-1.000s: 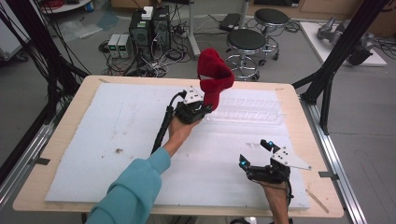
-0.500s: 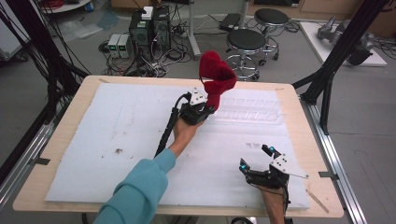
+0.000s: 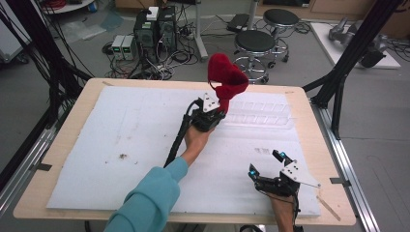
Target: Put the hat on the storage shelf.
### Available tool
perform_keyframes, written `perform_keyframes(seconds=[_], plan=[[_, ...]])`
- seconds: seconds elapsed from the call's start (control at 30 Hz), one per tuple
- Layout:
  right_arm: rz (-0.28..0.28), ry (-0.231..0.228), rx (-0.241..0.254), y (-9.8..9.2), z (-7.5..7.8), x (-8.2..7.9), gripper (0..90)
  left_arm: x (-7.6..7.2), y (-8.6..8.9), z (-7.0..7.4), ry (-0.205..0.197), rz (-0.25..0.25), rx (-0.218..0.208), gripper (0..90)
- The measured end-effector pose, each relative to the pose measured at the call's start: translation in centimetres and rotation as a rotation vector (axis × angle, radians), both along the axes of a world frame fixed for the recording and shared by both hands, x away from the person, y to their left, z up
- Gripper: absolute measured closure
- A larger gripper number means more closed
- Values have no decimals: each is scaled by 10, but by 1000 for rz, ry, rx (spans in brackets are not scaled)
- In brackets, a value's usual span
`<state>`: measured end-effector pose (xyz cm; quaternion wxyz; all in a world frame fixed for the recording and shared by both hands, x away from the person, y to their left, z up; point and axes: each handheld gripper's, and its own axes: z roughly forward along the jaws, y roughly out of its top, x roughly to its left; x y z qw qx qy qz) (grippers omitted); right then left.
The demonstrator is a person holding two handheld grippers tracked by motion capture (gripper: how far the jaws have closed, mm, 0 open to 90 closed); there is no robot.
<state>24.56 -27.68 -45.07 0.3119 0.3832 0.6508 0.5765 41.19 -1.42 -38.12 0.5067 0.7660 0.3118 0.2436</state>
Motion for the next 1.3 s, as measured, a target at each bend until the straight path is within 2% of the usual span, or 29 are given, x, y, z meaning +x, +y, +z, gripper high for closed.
perform_keyframes(seconds=[0.13,0.23,0.37,0.53,0.83,1.1,1.3], plan=[[0,-5,0,0,0,-1,4,-2,0,-1,5,18,-19,853],[1,-5,-1,0,0,-1,4,-4,-2,-1,3,31,-6,853],[-2,-11,-2,0,0,-1,4,-4,-5,-2,2,44,-13,853],[-3,-13,-3,0,0,-1,4,-5,-4,-2,16,51,-35,853],[-4,-15,-3,0,-1,-1,4,-6,-5,-3,16,65,-40,853],[-4,-16,-1,0,-1,-1,4,-8,-6,-3,10,80,-16,853],[-4,-18,5,0,-1,-2,4,-3,-2,-15,65,82,-24,853]])
